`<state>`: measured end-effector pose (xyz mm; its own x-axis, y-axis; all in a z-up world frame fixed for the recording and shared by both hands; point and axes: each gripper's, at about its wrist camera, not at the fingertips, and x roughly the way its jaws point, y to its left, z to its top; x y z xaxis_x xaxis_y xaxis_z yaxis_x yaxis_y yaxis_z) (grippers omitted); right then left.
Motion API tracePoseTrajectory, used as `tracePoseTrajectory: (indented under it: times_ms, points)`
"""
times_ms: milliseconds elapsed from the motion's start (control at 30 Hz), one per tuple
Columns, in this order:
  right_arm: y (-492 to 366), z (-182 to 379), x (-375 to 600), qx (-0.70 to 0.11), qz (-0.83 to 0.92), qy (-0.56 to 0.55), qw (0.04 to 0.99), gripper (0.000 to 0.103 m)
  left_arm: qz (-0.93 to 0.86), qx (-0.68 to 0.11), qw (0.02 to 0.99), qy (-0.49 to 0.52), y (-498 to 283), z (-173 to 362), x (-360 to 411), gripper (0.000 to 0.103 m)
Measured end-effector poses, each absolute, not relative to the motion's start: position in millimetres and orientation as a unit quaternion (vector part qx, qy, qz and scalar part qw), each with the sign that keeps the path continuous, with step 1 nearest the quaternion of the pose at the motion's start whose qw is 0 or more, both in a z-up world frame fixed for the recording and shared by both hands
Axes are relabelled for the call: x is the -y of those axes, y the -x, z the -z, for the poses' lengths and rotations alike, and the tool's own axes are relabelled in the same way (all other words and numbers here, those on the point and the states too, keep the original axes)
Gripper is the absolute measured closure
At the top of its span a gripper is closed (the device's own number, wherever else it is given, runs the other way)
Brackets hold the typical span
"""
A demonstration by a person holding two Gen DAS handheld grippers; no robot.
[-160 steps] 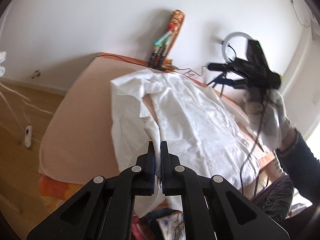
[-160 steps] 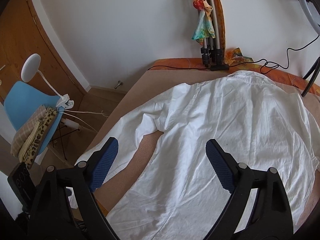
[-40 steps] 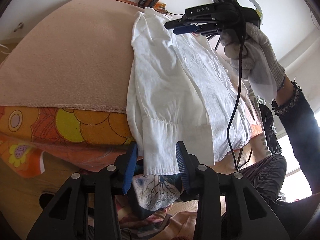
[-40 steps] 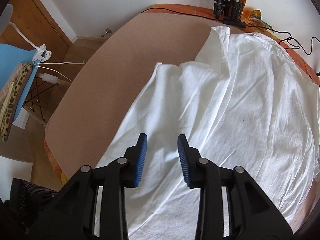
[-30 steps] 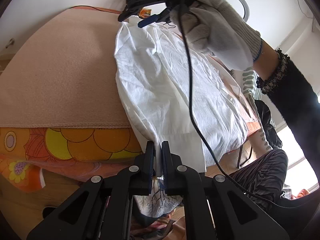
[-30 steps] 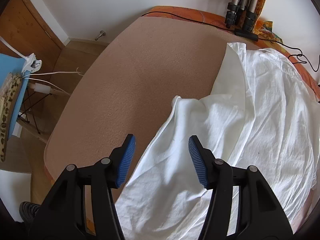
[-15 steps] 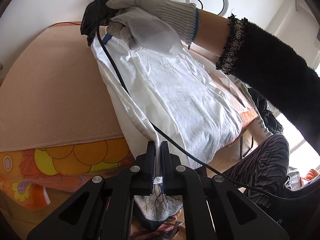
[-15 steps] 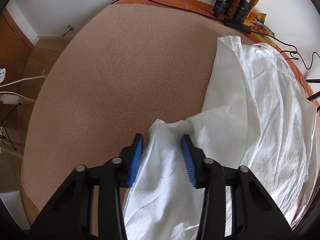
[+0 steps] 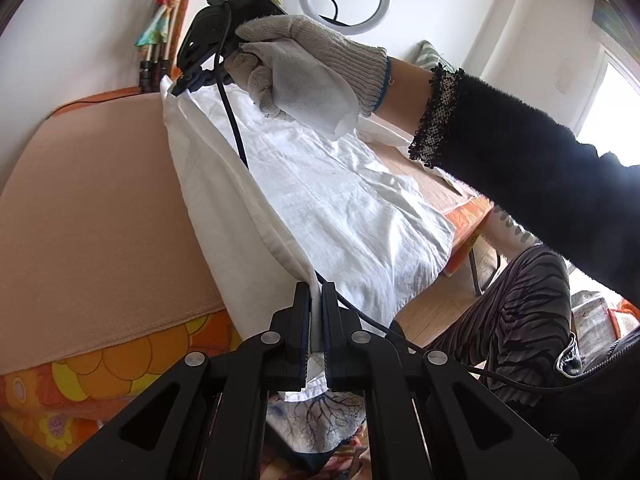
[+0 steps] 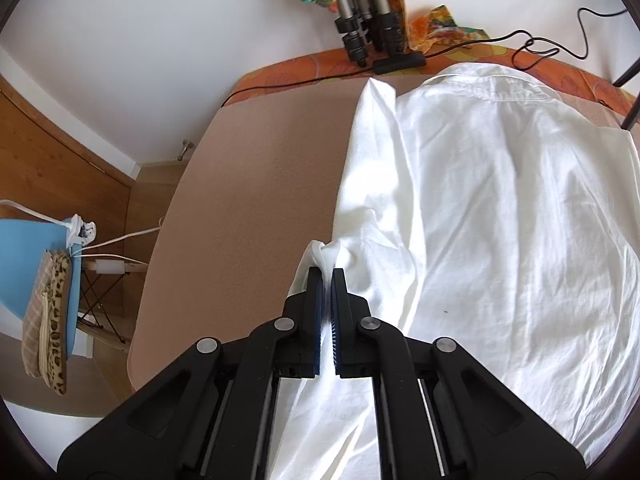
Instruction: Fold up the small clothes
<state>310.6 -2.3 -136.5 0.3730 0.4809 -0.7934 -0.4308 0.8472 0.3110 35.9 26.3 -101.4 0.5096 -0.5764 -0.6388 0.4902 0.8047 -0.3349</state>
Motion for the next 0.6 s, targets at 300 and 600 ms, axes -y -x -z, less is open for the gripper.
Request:
tracePoseTrajectory:
  times_ms: [300, 600]
  points:
    - [-319.5, 146.4, 80.8, -0.487, -0.251, -0.062, 0.834, 0.098, 0.352, -0.396, 0.848, -0.005, -46.9, 103.7, 35.5, 0.099]
    - [-329.3, 179.2, 96.3, -0.502, -0.242, -0.028, 0.83, 0.098, 0.39, -0.431, 0.814, -0.001, -44.8, 105.3, 47.4, 0.086]
